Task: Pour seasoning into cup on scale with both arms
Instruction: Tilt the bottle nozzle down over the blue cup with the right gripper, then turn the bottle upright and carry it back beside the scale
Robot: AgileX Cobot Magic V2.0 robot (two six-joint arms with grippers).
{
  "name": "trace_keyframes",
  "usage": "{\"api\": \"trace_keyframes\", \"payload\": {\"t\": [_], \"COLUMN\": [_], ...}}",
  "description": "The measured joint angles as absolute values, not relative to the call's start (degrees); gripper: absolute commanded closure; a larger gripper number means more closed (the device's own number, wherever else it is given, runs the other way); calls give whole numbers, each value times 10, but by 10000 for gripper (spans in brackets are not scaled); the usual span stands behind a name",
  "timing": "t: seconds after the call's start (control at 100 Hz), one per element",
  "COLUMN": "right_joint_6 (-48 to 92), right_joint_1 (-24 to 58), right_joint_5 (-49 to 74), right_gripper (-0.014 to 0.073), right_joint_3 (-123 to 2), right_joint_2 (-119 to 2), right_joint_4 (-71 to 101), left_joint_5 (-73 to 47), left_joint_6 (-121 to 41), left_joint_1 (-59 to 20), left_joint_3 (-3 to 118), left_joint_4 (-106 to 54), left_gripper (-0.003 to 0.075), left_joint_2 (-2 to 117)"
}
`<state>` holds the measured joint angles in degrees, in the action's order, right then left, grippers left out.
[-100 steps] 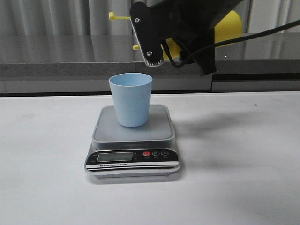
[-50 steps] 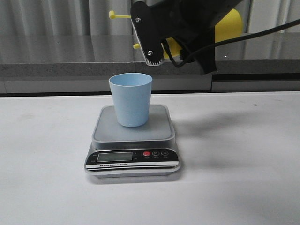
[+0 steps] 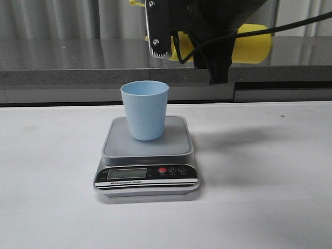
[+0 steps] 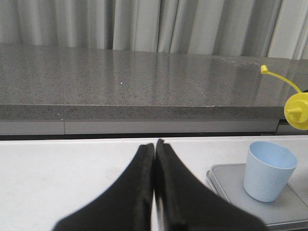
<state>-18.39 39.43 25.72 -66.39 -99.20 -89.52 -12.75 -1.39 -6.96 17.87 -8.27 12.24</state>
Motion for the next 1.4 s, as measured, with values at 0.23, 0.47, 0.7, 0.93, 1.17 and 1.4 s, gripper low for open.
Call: {"api": "trace_keyframes", "payload": {"t": [0.23, 0.47, 0.7, 0.93, 1.17, 1.4], "right_joint_6": [-190, -192, -192, -186, -138, -90], "right_joint_1": [357, 285, 217, 167, 152, 152], "right_joint_5": [169, 98, -54, -236, -360, -393], "right_gripper": [274, 274, 274, 274, 274, 274], "right_joint_3": [-664, -663, -607, -514, -417, -380], "right_joint_2": [-951, -923, -905, -900, -900, -900], "right_joint_4": [-735, -547, -385, -266, -155, -132], "left_joint_5": [-127, -127, -127, -127, -127, -127], "left_joint_6": [-14, -14, -14, -14, -14, -14], "left_joint_1": [-70, -70, -70, -70, -70, -70], "left_joint_3": [179, 179, 179, 179, 179, 179], "left_joint_4": [-83, -83, -83, -83, -83, -83], "left_gripper": [740, 740, 740, 740, 740, 740], "left_joint_2": [122, 122, 122, 122, 122, 122]}}
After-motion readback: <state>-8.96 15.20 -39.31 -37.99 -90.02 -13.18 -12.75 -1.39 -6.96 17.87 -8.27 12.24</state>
